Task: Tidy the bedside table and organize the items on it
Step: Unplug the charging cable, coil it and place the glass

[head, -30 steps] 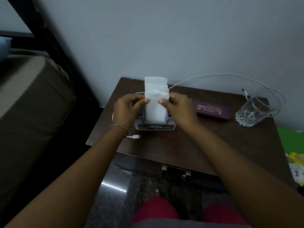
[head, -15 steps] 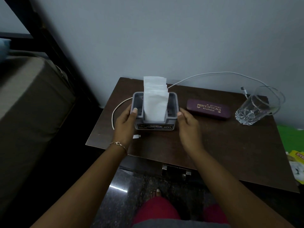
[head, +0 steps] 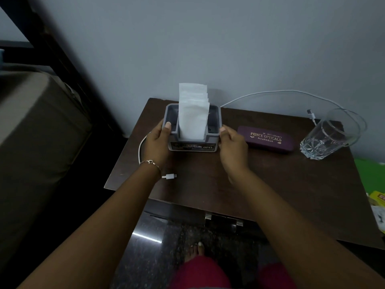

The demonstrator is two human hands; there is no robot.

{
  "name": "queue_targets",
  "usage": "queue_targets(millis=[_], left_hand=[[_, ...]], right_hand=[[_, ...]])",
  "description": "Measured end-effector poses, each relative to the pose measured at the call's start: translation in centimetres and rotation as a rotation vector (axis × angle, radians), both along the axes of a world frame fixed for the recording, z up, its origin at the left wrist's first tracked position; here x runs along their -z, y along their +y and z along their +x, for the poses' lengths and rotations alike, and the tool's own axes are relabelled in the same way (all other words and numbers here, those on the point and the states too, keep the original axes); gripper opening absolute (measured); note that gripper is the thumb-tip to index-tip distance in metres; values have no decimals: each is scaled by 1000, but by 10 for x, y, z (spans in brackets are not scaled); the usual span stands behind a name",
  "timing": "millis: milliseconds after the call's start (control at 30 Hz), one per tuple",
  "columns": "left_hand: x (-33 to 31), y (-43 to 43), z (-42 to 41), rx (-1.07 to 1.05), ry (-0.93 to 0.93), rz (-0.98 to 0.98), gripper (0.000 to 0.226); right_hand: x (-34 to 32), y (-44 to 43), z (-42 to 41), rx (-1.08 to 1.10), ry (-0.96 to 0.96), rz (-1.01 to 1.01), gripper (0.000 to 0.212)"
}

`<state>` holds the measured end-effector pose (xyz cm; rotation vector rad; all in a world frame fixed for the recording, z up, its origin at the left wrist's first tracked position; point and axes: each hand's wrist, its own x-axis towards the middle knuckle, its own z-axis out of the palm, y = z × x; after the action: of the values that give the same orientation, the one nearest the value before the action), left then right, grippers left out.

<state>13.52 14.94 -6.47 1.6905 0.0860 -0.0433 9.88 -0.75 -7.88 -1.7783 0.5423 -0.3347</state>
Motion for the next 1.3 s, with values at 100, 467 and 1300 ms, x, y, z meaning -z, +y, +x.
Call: queue_targets(millis=[100, 467, 1300], left_hand=[[-3, -4, 11, 32, -10, 13, 25], [4, 22, 4, -188, 64, 35, 42], [-96, 36, -38, -45, -198, -184, 20]], right_hand=[[0, -4, 14, -4, -14, 62, 35], [1, 18, -25, 143, -129, -67, 22], [-93, 96, -22, -517, -98, -20, 32]])
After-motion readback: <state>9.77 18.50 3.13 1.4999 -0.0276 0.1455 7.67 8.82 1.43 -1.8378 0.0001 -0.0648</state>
